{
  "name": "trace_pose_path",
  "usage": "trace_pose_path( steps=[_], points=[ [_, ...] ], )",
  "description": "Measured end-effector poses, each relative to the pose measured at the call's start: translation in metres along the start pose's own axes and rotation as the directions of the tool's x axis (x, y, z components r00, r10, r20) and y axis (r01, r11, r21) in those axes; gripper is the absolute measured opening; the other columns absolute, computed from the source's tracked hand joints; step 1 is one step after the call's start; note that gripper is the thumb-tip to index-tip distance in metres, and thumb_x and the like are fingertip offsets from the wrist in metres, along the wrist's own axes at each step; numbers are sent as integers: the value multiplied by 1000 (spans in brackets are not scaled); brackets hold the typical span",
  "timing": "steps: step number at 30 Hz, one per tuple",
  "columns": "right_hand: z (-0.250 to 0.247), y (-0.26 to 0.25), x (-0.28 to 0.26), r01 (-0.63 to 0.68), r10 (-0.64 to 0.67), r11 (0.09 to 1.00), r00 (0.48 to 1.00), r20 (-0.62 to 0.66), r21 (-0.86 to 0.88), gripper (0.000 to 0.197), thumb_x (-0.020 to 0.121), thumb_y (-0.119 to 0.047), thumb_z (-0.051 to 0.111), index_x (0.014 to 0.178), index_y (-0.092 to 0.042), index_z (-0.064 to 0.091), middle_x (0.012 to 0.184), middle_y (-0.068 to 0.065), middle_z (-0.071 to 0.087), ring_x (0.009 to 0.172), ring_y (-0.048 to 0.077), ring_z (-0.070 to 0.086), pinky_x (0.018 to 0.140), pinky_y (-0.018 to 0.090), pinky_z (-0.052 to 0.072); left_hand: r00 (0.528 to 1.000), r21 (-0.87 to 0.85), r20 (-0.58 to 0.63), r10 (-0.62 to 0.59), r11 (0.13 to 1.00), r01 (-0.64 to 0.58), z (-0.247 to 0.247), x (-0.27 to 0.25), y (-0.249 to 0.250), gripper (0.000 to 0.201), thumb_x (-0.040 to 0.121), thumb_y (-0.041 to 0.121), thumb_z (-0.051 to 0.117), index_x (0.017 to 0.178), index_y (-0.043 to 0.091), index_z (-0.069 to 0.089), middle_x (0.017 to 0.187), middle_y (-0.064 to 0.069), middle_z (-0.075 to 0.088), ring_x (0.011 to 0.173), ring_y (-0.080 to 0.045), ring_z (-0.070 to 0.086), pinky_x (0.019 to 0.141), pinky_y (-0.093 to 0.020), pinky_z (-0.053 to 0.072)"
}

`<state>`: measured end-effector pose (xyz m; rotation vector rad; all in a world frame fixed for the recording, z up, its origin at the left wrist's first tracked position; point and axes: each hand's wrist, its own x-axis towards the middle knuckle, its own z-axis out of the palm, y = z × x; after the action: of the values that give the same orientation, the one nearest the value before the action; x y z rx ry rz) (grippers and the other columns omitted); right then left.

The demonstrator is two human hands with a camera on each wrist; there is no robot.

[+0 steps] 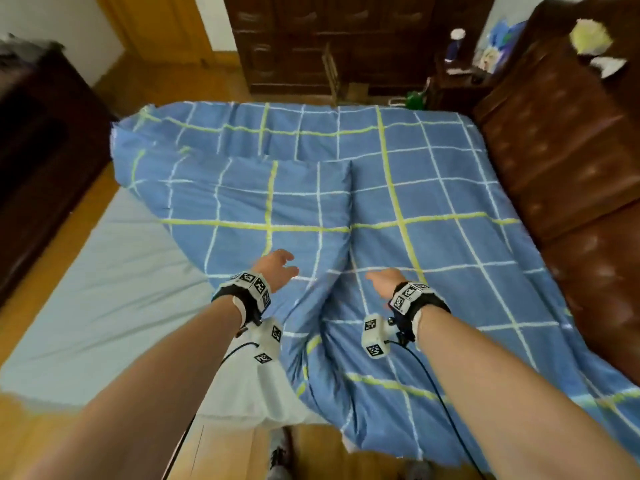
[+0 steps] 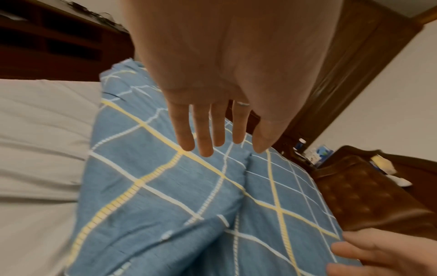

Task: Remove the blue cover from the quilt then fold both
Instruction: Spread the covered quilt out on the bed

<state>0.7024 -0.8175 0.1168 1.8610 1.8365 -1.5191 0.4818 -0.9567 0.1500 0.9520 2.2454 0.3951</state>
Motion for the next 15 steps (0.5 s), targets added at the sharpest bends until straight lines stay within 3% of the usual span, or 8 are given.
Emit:
trace_pose_path(
  steps=[4, 6, 8, 12, 15],
  points=[
    [65, -41, 26, -34, 32, 998, 999, 33, 52, 55, 67, -60, 66, 92, -12, 59, 92, 11, 61, 82, 30, 59, 79, 39, 47, 999, -48, 32, -29, 998, 30, -40, 26, -57, 48, 90, 34, 65, 133, 18, 54, 135, -5, 55, 123, -24, 53, 101, -32, 40],
    [82, -52, 46, -63, 63, 998, 998, 23, 14, 71, 72, -59, 64, 120, -7, 59, 116, 16, 63, 102, 35, 61, 92, 45, 50, 998, -46, 45, -39, 998, 41, -45, 39, -76, 48, 90, 36, 64, 133, 19, 54, 135, -4, 55, 123, -23, 54, 101, -33, 43],
    [94, -64, 65, -87, 87, 996, 996, -1, -2, 77, 81, -53, 65, 138, -3, 48, 135, 19, 56, 117, 37, 57, 99, 44, 47, 997, -36, 55, -53, 998, 55, -44, 53, -89, 47, 89, 38, 65, 131, 21, 56, 135, -4, 56, 122, -23, 55, 102, -35, 45],
    [112, -81, 114, -139, 141, 982, 990, 11, -131, 71, 90, -53, 56, 143, -6, 45, 143, 17, 50, 123, 35, 54, 100, 38, 43, 993, -16, 73, -95, 995, 96, -30, 80, -111, 42, 90, 36, 65, 129, 22, 58, 133, -3, 57, 120, -23, 55, 100, -35, 46],
    [127, -82, 155, -167, 171, 972, 985, 11, -164, 72, 89, -53, 56, 144, -8, 43, 145, 15, 49, 125, 34, 53, 103, 39, 44, 986, 7, 94, -140, 990, 140, -15, 102, -123, 40, 90, 35, 64, 128, 23, 58, 131, -4, 57, 116, -22, 57, 100, -33, 45]
  ],
)
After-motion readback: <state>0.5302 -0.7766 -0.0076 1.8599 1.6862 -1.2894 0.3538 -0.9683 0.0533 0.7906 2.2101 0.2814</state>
